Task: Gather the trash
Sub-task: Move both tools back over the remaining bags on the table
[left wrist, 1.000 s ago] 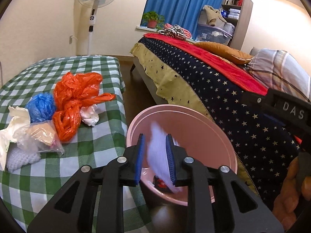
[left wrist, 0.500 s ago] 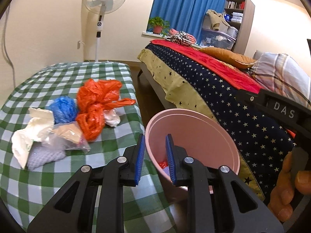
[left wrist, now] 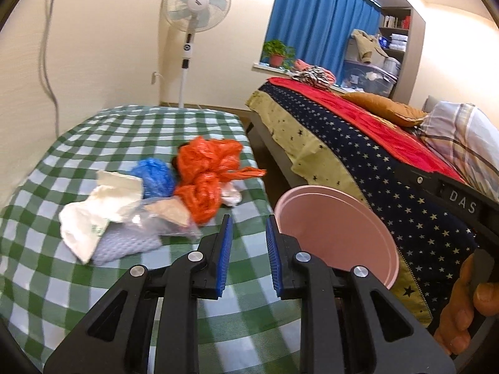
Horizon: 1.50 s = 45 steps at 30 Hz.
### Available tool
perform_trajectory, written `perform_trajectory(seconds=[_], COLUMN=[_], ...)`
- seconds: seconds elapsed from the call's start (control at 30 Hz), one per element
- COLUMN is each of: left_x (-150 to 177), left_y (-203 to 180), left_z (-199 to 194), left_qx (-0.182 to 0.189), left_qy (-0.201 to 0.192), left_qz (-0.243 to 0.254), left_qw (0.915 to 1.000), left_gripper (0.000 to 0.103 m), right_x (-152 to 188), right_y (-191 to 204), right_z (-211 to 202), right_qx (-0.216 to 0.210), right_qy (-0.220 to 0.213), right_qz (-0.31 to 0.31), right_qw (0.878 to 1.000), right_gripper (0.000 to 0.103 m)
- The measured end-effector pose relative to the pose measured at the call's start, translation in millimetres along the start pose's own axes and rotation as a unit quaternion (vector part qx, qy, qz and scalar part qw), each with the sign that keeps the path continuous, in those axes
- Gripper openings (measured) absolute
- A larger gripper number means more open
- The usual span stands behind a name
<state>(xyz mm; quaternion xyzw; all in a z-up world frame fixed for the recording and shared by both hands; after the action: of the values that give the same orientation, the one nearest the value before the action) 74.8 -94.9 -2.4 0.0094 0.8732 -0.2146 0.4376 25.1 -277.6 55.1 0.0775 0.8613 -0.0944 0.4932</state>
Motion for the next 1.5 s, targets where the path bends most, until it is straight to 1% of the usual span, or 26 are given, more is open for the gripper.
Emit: perform_trajectory(seconds=[0.17, 0.3, 0.37, 0.53, 0.6, 0.7, 0.77, 0.87, 0.9, 1.07, 1.17, 1.33, 1.5], left_x=[-4, -6, -8, -9, -8, -8, -8, -7, -7, -9, -13, -11, -12], left_y=[21, 39, 49, 75, 83, 94, 99, 104, 104, 106, 108, 114, 119], left_z=[-5, -6, -6, -5, -2, 2, 4, 8, 10, 17, 20, 29, 33], left_qx=[-0.028, -0.064, -0.090, -0.132, -0.152, -0.171, -0.180, -0.188, -0.189, -0.194, -0.199, -0.208, -0.213], left_qy=[-0.010, -0.016, -0.021, -0.023, -0.024, -0.019, -0.016, -0.012, -0.010, 0.000, -0.001, 0.016, 0.021], left_qz=[-0.016, -0.025, -0.026, -0.047, -0.053, -0.065, -0.072, -0.077, -0.077, -0.079, -0.081, -0.085, -0.093], left_qw=[0.9994, 0.9975, 0.9954, 0.9898, 0.9866, 0.9829, 0.9810, 0.9791, 0.9790, 0.9777, 0.9767, 0.9742, 0.9723], left_gripper=[0.022, 0.022, 0.022, 0.022, 0.022, 0.023, 0.025, 0.035, 0.036, 0.036, 0.039, 0.039, 0.039], right_x=[1, 2, 3, 4, 5, 6, 6, 7, 7, 8, 10, 15, 18], right_y=[18, 33, 41, 62, 70, 82, 88, 91, 92, 98, 103, 112, 122], right_z=[4, 12, 18, 31, 34, 38, 42, 47, 50, 64, 74, 89, 105], right_qx=[-0.026, -0.051, -0.064, -0.101, -0.111, -0.124, -0.129, -0.132, -0.133, -0.144, -0.156, -0.166, -0.179], right_qy=[-0.001, 0.003, 0.005, 0.017, 0.019, 0.018, 0.019, 0.022, 0.024, 0.037, 0.047, 0.062, 0.079], right_qz=[-0.008, -0.009, -0.012, -0.013, -0.017, -0.027, -0.030, -0.027, -0.026, -0.020, -0.018, -0.017, -0.010], right_qw=[1.000, 0.999, 0.998, 0.995, 0.993, 0.992, 0.991, 0.991, 0.991, 0.989, 0.986, 0.984, 0.981], right_gripper=[0.049, 0.048, 0.048, 0.048, 0.048, 0.048, 0.048, 0.048, 0.048, 0.048, 0.048, 0.048, 0.049])
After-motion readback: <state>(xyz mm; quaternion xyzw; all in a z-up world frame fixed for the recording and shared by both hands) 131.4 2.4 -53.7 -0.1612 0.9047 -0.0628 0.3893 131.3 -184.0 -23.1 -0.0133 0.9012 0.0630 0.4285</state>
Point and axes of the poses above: each gripper's, at about its wrist camera, not at the fingertips, and z roughly the way its jaws point, y to its left, x to its underside, the point moved 1 cm from there along z, roughly the way its jaws point, and after that the axes turned 12 degrees about -z, right-handed, at the moved point
